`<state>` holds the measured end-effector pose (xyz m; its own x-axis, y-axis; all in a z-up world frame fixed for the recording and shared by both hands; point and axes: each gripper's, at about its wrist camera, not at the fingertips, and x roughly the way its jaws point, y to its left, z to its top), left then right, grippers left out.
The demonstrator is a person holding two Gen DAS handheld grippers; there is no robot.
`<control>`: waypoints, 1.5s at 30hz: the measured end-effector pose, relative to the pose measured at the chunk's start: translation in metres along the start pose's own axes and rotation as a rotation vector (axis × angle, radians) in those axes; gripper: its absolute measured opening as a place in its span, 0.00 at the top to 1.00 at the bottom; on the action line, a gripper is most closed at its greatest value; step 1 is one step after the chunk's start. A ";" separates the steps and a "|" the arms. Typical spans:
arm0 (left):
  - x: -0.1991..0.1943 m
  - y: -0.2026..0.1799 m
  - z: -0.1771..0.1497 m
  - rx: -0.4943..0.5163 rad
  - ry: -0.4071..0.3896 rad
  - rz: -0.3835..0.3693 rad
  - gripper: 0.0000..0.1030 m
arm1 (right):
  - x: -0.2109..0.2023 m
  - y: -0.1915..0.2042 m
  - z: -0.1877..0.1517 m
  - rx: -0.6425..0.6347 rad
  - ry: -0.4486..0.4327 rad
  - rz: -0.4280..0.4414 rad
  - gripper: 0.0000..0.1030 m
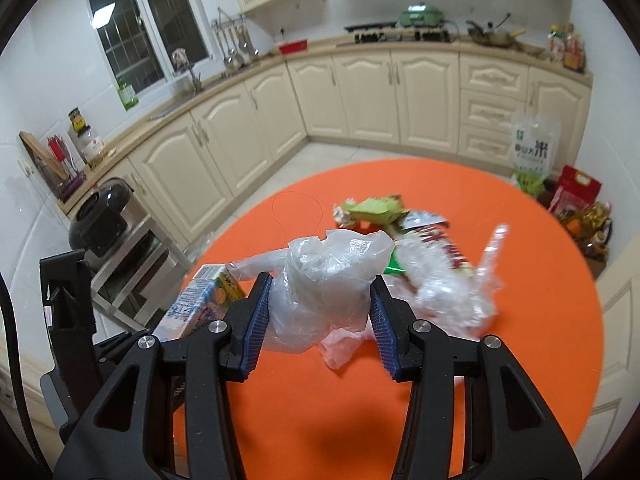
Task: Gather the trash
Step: 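Carry the carton and plastic bag with both tools over the blue bin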
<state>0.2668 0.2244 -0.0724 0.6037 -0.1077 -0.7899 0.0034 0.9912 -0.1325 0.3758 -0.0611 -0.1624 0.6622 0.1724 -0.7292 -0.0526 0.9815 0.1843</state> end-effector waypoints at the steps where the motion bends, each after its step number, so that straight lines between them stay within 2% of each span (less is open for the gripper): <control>1: -0.007 -0.003 -0.002 0.005 -0.008 -0.003 0.67 | -0.006 -0.002 -0.002 0.003 -0.008 -0.008 0.56; 14: -0.085 -0.062 -0.043 0.131 -0.087 -0.074 0.67 | -0.081 -0.044 -0.045 0.111 -0.069 -0.064 0.56; 21: -0.114 -0.124 -0.073 0.255 -0.107 -0.134 0.67 | -0.125 -0.094 -0.073 0.206 -0.117 -0.115 0.56; 27: -0.121 -0.195 -0.098 0.392 -0.093 -0.220 0.67 | -0.166 -0.154 -0.099 0.302 -0.142 -0.209 0.56; 32: -0.111 -0.253 -0.113 0.509 -0.051 -0.286 0.67 | -0.194 -0.199 -0.119 0.386 -0.149 -0.307 0.56; 40: -0.055 -0.338 -0.116 0.669 0.059 -0.371 0.67 | -0.225 -0.271 -0.156 0.523 -0.121 -0.452 0.56; 45: -0.009 -0.384 -0.115 0.731 0.130 -0.362 0.67 | -0.225 -0.307 -0.177 0.587 -0.071 -0.510 0.56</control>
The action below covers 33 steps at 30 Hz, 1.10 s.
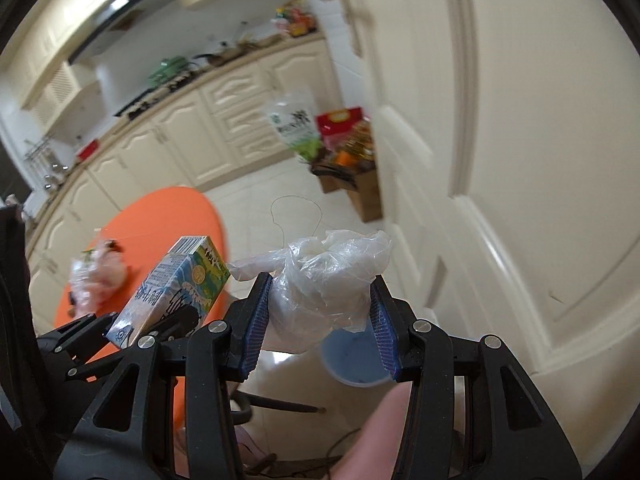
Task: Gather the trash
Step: 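Carry the carton and plastic bag with both tools over the blue bin, then open both tools to drop the carton and bag into the bin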
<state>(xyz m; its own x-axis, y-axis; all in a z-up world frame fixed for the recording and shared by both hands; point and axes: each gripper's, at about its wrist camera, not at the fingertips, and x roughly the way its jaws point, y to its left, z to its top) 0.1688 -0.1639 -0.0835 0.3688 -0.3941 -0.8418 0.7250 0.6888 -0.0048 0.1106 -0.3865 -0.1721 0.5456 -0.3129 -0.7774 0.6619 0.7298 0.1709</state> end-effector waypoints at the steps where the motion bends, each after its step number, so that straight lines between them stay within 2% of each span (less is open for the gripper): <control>1: 0.010 -0.003 0.005 0.007 0.015 0.000 0.67 | 0.005 -0.006 0.000 0.005 0.012 -0.015 0.56; 8: 0.081 -0.031 0.053 0.028 0.104 -0.011 0.66 | 0.032 -0.038 -0.003 0.036 0.071 -0.064 0.56; 12: 0.118 -0.043 0.081 0.033 0.179 0.008 0.57 | 0.043 -0.054 -0.003 0.058 0.093 -0.071 0.56; 18: 0.153 -0.053 0.110 0.026 0.229 0.023 0.53 | 0.054 -0.064 -0.003 0.078 0.114 -0.078 0.56; 22: 0.157 -0.051 0.118 0.013 0.211 0.054 0.52 | 0.067 -0.059 -0.001 0.074 0.140 -0.073 0.56; 25: 0.150 -0.049 0.116 0.006 0.177 0.106 0.50 | 0.079 -0.052 0.004 0.070 0.161 -0.046 0.56; 29: 0.150 -0.049 0.117 -0.011 0.154 0.117 0.48 | 0.083 -0.043 0.007 0.063 0.168 -0.029 0.49; 33: 0.136 -0.046 0.096 -0.025 0.150 0.110 0.48 | 0.083 -0.039 0.008 0.066 0.167 -0.023 0.44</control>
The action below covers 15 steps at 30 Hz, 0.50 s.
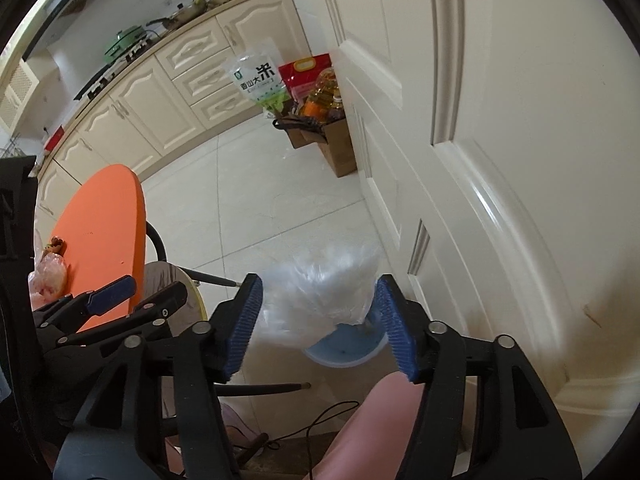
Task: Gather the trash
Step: 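Open both tools to drop the carton and bag into the bin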
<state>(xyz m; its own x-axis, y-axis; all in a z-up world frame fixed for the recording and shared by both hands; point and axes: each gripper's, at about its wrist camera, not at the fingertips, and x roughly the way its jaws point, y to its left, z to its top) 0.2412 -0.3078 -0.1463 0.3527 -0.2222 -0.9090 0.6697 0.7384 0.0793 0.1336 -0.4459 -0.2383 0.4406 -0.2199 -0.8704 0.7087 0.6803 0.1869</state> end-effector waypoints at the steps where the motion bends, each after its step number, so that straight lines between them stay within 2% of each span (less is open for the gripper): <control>1: -0.002 0.002 -0.004 -0.003 0.001 -0.006 0.48 | 0.000 0.000 0.000 0.000 0.001 -0.002 0.43; 10: -0.018 0.017 -0.018 -0.005 0.003 -0.018 0.48 | -0.005 0.000 -0.001 -0.005 0.004 -0.012 0.43; 15: -0.040 0.025 -0.030 -0.004 -0.016 -0.025 0.48 | -0.017 0.005 -0.003 -0.010 -0.013 -0.015 0.43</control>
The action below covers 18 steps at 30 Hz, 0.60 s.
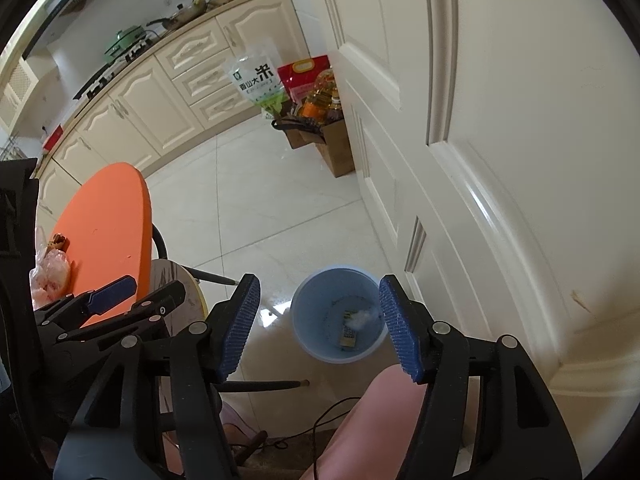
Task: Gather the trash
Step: 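Open both tools to drop the carton and bag into the bin, then move both tools back toward the trash pile on the table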
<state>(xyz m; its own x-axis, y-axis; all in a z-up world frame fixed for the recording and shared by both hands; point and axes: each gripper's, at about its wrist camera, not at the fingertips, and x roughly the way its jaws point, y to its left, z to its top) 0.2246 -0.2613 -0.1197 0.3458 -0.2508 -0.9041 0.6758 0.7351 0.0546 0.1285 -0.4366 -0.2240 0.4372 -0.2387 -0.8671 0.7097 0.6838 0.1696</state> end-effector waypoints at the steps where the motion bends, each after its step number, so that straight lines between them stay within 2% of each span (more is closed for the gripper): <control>1: -0.003 0.001 -0.001 -0.001 -0.006 -0.002 0.48 | -0.004 0.003 0.000 -0.003 -0.008 0.001 0.43; 7: -0.028 0.014 -0.019 -0.019 -0.048 -0.007 0.48 | -0.031 0.023 -0.008 -0.041 -0.055 0.009 0.42; 9: -0.039 0.020 -0.029 -0.026 -0.062 -0.003 0.48 | -0.041 0.030 -0.012 -0.055 -0.073 0.007 0.36; 14: -0.064 0.041 -0.058 -0.063 -0.103 0.002 0.47 | -0.070 0.056 -0.026 -0.106 -0.130 0.018 0.28; 15: -0.070 0.047 -0.065 -0.077 -0.111 0.002 0.46 | -0.074 0.060 -0.029 -0.115 -0.137 0.015 0.24; 18: -0.089 0.067 -0.087 -0.124 -0.146 0.001 0.39 | -0.088 0.078 -0.036 -0.147 -0.160 0.015 0.23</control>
<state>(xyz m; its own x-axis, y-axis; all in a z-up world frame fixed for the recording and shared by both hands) 0.1831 -0.1349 -0.0723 0.4437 -0.3323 -0.8323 0.5933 0.8050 -0.0050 0.1257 -0.3369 -0.1514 0.5374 -0.3263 -0.7777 0.6194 0.7785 0.1013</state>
